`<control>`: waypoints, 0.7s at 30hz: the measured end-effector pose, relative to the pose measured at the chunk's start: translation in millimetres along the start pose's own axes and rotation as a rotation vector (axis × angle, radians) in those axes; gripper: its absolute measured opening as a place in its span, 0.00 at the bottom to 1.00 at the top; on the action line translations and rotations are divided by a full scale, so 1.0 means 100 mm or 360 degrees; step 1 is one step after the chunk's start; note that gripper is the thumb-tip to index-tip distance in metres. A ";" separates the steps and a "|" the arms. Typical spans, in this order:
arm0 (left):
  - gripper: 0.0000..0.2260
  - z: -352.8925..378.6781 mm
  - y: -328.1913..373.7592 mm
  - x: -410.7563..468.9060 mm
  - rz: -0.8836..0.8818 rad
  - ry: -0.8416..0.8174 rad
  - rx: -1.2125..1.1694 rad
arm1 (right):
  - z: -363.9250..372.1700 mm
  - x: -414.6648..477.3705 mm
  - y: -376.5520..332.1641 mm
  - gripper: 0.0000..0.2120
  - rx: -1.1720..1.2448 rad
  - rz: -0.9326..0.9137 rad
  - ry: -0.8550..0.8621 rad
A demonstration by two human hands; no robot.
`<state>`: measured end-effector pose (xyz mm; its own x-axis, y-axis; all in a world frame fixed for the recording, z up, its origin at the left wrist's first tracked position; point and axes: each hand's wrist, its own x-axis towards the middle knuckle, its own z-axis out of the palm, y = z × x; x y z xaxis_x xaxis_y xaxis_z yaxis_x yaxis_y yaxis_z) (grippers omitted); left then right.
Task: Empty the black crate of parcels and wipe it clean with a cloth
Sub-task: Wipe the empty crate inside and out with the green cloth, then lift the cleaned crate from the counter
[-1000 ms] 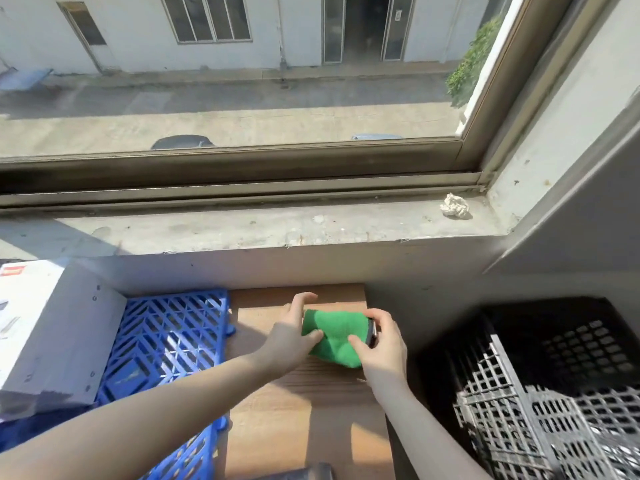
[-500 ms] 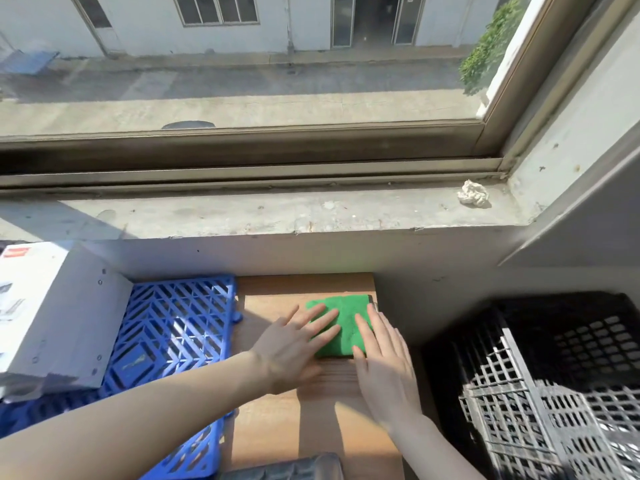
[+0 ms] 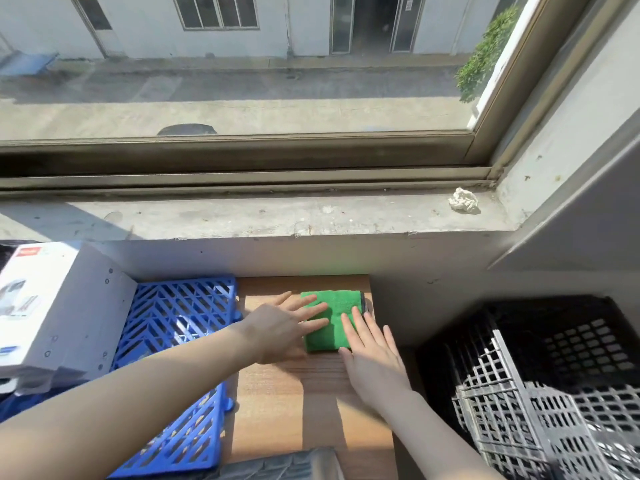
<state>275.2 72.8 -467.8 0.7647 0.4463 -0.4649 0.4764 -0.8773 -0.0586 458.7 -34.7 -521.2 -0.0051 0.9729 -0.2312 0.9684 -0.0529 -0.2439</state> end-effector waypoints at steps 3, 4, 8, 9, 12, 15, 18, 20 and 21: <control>0.24 -0.33 -0.05 -0.23 -0.0004 0.0028 0.0027 | -0.28 -0.14 -0.06 0.30 0.0140 0.0030 0.0073; 0.21 -0.45 -0.05 -0.33 -0.0040 0.0024 0.0026 | -0.40 -0.21 -0.11 0.27 0.0251 0.0018 0.0058; 0.14 -0.86 -0.03 -0.91 -0.0246 0.0130 -0.0091 | -0.98 -0.58 -0.36 0.22 0.0742 -0.0199 0.0115; 0.14 -0.94 -0.01 -1.10 -0.0312 0.0211 -0.0133 | -1.13 -0.68 -0.43 0.20 0.0807 -0.0235 0.0154; 0.14 -1.15 0.09 -1.76 -0.0522 0.0455 -0.0264 | -1.57 -0.93 -0.64 0.14 0.1021 -0.0298 0.0208; 0.23 -1.23 0.29 -2.49 -0.0773 0.0713 -0.0487 | -1.97 -1.12 -0.87 0.11 0.1268 -0.0361 0.0202; 0.18 -1.10 0.57 -3.22 -0.1003 0.1003 -0.0677 | -2.24 -1.34 -1.14 0.17 0.1225 -0.0613 0.0178; 0.17 -0.98 0.80 -3.64 -0.1126 0.1109 -0.0706 | -2.34 -1.47 -1.33 0.15 0.1107 -0.0765 0.0160; 0.19 -0.91 0.92 -3.83 -0.1187 0.1140 -0.0732 | -2.36 -1.53 -1.42 0.13 0.1052 -0.0819 0.0131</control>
<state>65.1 -162.5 -214.8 0.2250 0.9590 0.1721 0.9190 -0.2676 0.2897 380.8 -122.9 -228.6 -0.3631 0.9236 0.1230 0.5044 0.3059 -0.8075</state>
